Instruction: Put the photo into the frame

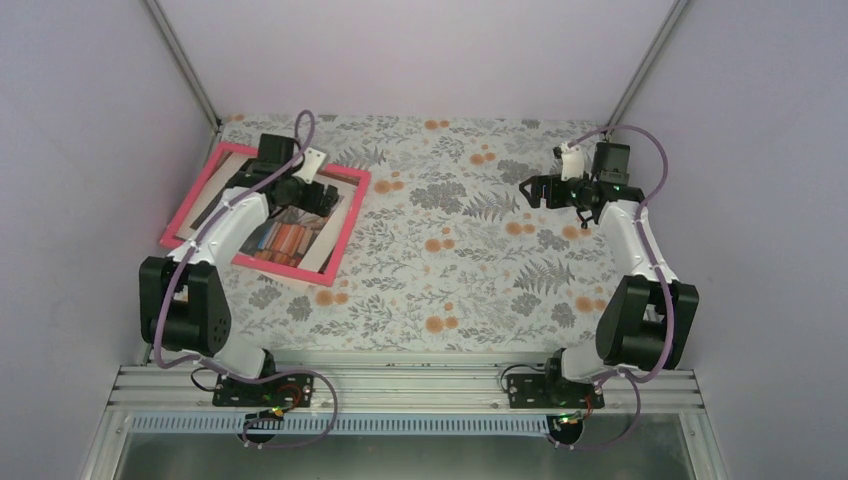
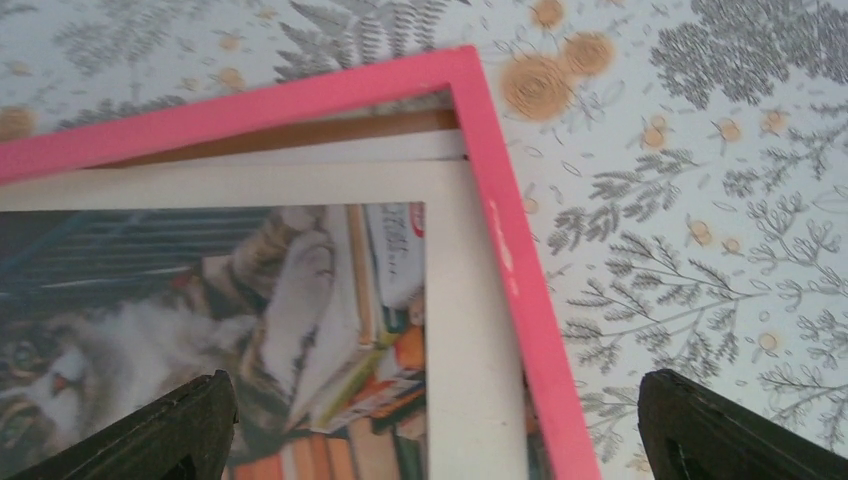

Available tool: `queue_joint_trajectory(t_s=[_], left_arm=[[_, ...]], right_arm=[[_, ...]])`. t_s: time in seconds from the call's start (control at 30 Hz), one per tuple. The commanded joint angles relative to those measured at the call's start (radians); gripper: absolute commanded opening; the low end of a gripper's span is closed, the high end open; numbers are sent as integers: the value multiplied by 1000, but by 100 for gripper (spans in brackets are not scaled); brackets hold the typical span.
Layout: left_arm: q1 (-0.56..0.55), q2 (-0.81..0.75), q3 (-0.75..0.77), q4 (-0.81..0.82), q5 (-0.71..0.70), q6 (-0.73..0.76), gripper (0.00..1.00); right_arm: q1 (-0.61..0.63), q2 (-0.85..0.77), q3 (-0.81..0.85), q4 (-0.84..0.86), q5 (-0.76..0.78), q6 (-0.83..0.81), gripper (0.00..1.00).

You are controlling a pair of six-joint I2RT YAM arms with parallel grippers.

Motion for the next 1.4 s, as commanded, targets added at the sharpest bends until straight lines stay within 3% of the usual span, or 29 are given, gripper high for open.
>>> queue_joint_trajectory(t_s=[0.0,0.33,0.57,0.73,1.1,1.37], left_arm=[[-71,-7,-32,11,-90,-59,100],[-213,95,-41,69,-186,-160,100],[-241,258,43,52,-215,-221,92],[-245,338,60,57,-211,-234,84],[-252,450,107,48,-263,-246,53],[-252,466,90,44,-317,-248,41]], right_arm=[[11,-35,-12,8,-5,-16,100],[14,-35,-9,3,18,-8,100],[13,-34,2,-1,27,17,100],[3,-37,0,-7,27,23,100],[-13,-22,0,-9,20,25,100],[-19,-24,0,-9,14,19,100]])
